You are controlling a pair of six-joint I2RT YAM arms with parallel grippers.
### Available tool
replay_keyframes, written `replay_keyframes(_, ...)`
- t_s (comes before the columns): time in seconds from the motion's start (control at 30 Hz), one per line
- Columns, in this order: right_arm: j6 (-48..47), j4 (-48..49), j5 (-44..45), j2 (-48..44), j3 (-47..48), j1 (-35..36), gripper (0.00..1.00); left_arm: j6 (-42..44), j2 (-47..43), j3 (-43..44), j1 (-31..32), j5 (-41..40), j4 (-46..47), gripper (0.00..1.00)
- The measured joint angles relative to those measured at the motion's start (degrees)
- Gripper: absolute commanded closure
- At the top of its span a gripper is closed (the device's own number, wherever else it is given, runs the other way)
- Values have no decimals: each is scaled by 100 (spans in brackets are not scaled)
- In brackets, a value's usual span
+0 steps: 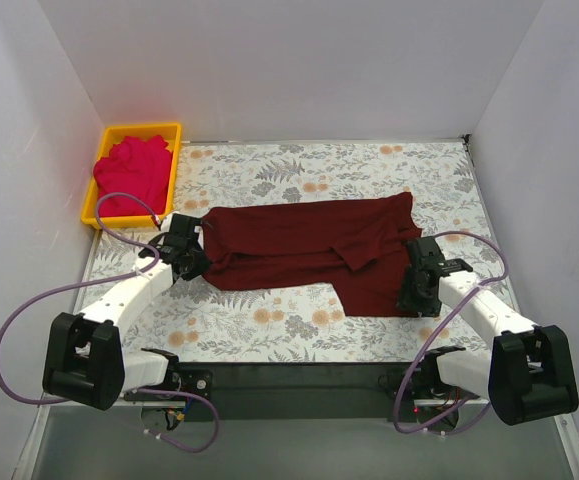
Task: Fold and stack the t-shirts
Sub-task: Flatten the tshirt out
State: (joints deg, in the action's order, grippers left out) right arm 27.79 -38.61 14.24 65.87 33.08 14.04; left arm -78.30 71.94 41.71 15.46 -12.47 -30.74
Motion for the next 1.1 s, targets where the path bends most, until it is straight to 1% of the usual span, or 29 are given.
replay_keyframes(0.27,98,133,-219,50,-116,-236,41,55,-52,0,-15,114,83,100)
replay_keyframes(0.37,101,160,-267,103,-116,-247,43,57,-52,0,-44,142,85,100)
replay_keyframes(0.43,105,195,-330,149,-107,-254,47,61,-52,0,-79,184,92,100)
replay_keyframes(0.47,105,212,-358,168,-101,-258,50,63,-52,0,-105,205,101,100)
replay_keyframes(0.5,103,219,-380,186,-92,-260,56,72,-52,0,-129,234,109,100)
replay_keyframes(0.63,116,299,-472,219,-85,-256,65,94,-52,0,-186,278,129,100)
replay_keyframes(0.77,131,404,-566,234,-107,-260,80,101,-52,-2,-205,297,131,100)
replay_keyframes(0.8,140,433,-586,234,-129,-262,86,101,-52,-2,-212,308,131,100)
replay_keyframes(0.87,162,503,-647,221,-140,-262,93,101,-52,-4,-216,310,136,100)
replay_keyframes(0.9,164,527,-651,208,-138,-262,99,101,-52,-9,-219,313,142,100)
replay_keyframes(1.1,131,566,-612,258,-48,-262,99,96,24,22,-306,330,205,100)
